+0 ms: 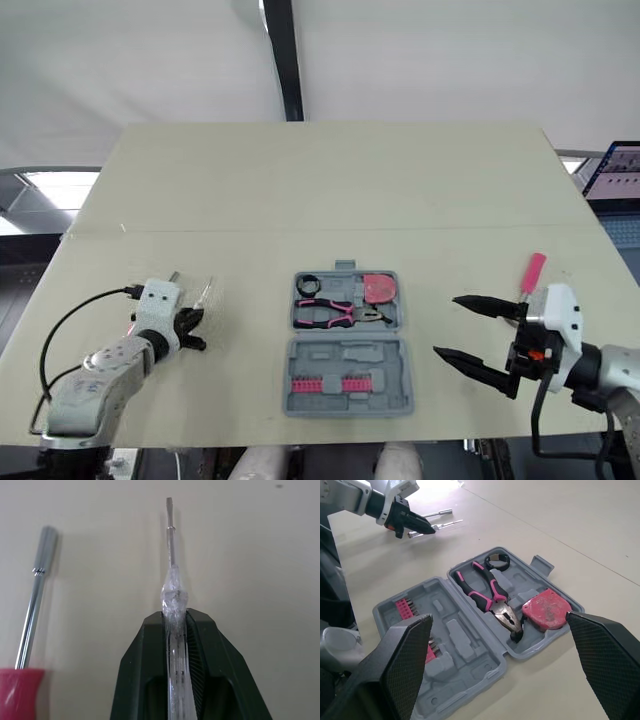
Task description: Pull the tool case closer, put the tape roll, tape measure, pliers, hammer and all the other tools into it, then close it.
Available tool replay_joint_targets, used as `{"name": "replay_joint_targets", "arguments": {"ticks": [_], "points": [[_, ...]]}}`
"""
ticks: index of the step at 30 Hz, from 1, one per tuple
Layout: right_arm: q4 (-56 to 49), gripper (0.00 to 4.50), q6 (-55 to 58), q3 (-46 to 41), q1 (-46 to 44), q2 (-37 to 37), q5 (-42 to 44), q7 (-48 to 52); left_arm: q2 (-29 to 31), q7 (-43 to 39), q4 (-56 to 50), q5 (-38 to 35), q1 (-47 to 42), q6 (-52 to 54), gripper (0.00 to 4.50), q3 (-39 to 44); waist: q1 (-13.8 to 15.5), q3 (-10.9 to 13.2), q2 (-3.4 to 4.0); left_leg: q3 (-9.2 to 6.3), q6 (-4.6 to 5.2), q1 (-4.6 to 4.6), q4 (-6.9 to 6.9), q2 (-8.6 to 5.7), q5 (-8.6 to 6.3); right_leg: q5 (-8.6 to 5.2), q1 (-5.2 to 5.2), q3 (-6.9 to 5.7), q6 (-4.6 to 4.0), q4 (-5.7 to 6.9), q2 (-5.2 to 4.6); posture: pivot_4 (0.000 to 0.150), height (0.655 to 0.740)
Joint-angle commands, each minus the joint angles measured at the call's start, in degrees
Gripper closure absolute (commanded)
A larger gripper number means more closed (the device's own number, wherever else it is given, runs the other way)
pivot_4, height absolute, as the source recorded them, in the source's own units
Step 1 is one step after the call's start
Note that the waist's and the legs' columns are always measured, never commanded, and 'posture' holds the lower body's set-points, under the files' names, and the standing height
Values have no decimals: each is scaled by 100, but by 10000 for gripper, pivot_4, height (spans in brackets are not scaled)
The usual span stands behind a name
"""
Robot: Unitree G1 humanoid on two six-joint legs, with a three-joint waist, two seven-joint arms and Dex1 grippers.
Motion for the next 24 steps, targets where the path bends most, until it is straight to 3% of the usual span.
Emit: {"name": "replay_joint_targets", "arguments": {"ticks": [1,5,9,14,24], "points": [[-161,0,27,-84,15,-70,161,65,628,-1163,-470,-222,120,-639,44533,-168,1,0,1,-1,0,1,0,1,0,0,1,0,0,1,0,1500,7400],[-121,0,-2,-27,49,-104,75,140,1305,-2116,-782,-396,194,-910,44533,-423,8,2,3,1,0,1,-1,0,0,0,2,1,0,-3,0,1500,7400],[-98,0,-5,40,-5,-83,65,107,1554,-2571,-1047,-549,-23,-868,44533,-693,8,3,6,1,0,2,-2,1,0,0,2,1,0,-2,0,1500,7400],[-69,0,-29,128,-44,-38,41,98,1530,-2879,-1410,-841,-780,-192,44533,-1398,19,4,6,1,0,1,1,0,0,0,2,1,0,2,0,1500,7400],[-34,0,-84,71,18,-71,39,127,1495,-3199,-1319,-551,-1939,60,44533,-2638,10,4,5,2,0,0,-1,0,0,0,0,0,0,2,1,1500,7400]]}}
